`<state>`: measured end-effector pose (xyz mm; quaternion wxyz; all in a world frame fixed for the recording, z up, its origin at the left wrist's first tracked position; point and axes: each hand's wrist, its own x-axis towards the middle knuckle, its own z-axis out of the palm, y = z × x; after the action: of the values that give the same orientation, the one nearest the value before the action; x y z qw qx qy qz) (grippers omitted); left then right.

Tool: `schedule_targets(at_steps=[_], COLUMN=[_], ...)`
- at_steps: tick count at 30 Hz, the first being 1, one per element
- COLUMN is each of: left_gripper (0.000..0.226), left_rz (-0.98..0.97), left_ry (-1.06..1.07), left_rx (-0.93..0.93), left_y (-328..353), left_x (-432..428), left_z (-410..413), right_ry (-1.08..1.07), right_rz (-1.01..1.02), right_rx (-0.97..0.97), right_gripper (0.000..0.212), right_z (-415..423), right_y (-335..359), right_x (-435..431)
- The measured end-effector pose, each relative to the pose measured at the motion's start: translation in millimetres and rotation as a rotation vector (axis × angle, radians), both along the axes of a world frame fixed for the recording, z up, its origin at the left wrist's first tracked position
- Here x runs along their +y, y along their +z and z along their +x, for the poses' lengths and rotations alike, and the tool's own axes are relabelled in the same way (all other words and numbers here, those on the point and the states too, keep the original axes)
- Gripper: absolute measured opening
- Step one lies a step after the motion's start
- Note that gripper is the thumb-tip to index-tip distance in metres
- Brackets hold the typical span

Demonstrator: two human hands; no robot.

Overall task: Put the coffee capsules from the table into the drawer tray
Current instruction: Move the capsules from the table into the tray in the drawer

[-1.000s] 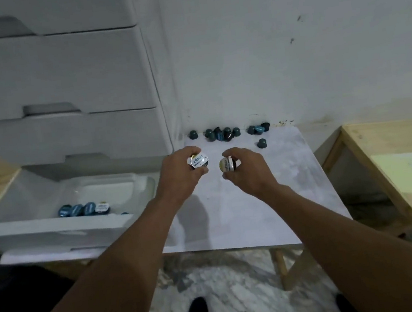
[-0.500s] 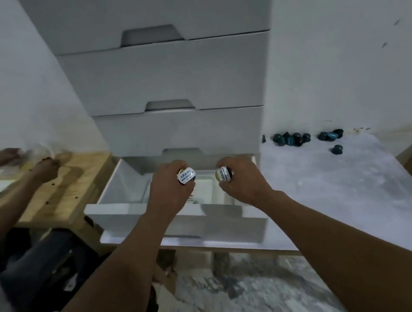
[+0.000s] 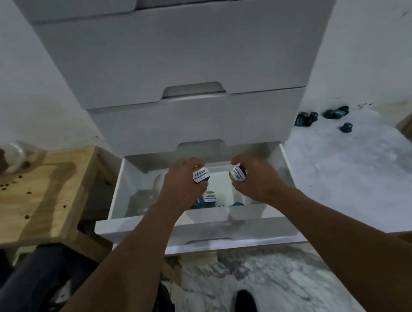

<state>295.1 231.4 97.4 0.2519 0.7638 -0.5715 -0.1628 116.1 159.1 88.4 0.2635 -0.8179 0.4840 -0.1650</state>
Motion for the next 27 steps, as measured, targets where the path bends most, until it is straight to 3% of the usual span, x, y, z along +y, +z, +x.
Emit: schedule_targets(at_steps=[3,10,27], left_gripper=[0.035,0.039,0.038], left_rz=[0.023,0.195,0.426], left_ry=[-0.037,-0.178,-0.381], left_rx=[-0.014,-0.116,-0.259], left_y=[-12,-44,-72], left_x=[-22,-59,-85], left_z=[-1,-7,-11], right_ry=[0.041,0.207,0.349], right_rz=[0.004,0.003,-0.016], right_rx=[0.089,0.286,0.49], right_gripper=[0.048,0.027,0.032], right_z=[5,13,10], right_y=[-9,-35,-54], right_x=[-23,-56,-61])
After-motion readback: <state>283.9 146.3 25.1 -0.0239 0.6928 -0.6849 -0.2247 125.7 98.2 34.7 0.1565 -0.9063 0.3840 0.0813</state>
